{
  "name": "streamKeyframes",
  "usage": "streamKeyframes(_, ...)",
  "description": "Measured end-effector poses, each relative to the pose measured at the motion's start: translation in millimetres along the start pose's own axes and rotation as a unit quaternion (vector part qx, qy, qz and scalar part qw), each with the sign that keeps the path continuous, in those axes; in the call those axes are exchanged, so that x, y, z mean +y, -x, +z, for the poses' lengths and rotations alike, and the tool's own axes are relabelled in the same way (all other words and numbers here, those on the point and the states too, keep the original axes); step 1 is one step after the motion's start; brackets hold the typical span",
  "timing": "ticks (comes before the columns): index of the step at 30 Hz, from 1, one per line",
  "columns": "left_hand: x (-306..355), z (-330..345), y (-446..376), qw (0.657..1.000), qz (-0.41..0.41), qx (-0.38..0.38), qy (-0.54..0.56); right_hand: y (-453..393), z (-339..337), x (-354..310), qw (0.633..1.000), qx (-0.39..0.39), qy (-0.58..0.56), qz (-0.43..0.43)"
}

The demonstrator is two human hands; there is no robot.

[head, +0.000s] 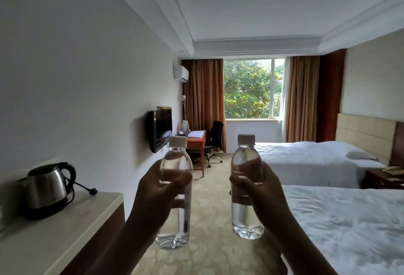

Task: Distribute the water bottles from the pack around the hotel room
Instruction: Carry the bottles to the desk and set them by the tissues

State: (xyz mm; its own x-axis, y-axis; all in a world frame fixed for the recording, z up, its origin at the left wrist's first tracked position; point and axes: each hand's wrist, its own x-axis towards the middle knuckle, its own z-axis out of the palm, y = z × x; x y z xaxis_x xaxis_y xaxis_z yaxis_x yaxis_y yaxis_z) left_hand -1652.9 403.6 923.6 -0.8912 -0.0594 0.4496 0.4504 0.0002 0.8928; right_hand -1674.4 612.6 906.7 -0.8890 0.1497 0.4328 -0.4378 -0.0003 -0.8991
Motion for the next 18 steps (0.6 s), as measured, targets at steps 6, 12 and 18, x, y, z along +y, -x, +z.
streamKeyframes(6, -73, -14, -125, 0.999, 0.035, 0.001, 0.041, -120, 29, 75, 0.999, 0.036, 0.003, -0.005)
streamKeyframes(12, -143, 4, -271, 0.996, 0.032, -0.010, 0.079, -247, 36, 115, 0.996, 0.045, 0.076, -0.008)
streamKeyframes(18, -210, 39, -381, 0.996, 0.010, -0.032, 0.084, -355, 28, 166, 0.993, 0.079, 0.089, -0.006)
